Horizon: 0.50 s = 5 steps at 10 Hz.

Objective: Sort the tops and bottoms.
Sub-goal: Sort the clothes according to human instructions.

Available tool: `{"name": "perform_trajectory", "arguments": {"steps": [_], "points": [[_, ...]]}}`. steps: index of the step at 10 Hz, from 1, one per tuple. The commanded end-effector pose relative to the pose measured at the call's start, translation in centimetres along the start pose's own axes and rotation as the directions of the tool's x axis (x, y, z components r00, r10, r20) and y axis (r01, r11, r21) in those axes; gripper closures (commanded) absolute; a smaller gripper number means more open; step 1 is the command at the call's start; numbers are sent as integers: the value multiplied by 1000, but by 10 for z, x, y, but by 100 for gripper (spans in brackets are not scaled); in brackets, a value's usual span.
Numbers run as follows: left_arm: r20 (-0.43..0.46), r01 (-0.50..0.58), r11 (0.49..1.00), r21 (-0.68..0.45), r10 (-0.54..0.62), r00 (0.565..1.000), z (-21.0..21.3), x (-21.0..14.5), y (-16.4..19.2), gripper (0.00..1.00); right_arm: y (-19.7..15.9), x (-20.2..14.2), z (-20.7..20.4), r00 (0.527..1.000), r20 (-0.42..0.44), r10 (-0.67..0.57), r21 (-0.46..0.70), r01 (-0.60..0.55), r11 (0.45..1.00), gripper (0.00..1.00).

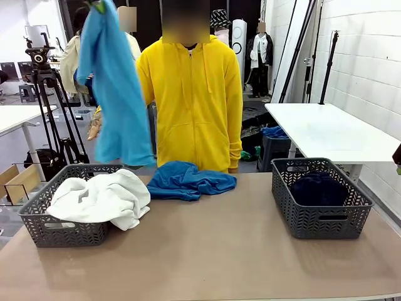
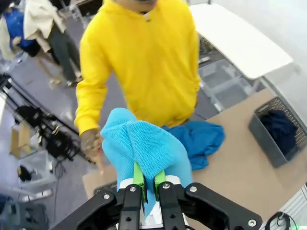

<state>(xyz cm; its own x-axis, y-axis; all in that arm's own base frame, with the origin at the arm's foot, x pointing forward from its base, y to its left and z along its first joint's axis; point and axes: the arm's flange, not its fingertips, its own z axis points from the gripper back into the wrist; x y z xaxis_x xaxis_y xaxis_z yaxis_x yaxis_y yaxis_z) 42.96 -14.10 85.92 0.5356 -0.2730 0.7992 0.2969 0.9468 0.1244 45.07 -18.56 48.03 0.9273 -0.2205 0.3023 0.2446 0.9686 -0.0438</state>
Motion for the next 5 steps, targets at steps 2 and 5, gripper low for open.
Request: {"name": "perform_trajectory", "arguments": {"steps": [2, 5], "points": [[-10, -131, 976, 175, 135, 991, -6, -46, 42, 100, 1, 0, 0, 1000, -4, 13, -10, -13, 1000, 0], [-147, -252, 943, 217, 287, 947, -60, -123, 85, 100, 1, 0, 0, 1000, -4, 13, -10, -13, 1000, 0]]}}
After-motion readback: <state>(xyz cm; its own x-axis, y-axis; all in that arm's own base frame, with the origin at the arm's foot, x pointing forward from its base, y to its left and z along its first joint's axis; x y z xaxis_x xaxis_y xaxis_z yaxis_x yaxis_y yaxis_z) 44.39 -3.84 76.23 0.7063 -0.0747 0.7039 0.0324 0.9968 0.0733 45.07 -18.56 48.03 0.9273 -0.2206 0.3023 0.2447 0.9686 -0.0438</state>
